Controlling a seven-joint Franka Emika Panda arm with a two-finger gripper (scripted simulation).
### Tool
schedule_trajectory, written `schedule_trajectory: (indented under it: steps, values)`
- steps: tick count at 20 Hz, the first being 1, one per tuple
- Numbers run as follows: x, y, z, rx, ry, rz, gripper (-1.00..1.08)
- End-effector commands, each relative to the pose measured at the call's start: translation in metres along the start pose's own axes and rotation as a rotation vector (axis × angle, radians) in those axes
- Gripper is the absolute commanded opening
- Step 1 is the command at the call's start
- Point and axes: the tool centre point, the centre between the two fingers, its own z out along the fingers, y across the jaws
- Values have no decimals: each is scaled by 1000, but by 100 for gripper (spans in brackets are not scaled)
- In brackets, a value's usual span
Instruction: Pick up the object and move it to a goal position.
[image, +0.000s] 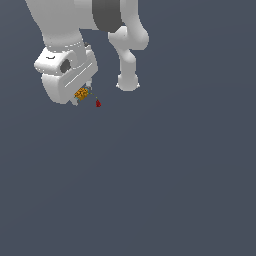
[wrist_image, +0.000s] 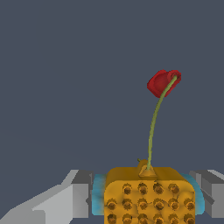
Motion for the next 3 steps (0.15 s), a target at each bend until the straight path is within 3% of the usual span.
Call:
schedule_trajectory:
  steps: [1,3]
  values:
    - [-2,1,-4,0,0,-1,-100]
    - [-3,2,-4,0,0,-1,-100]
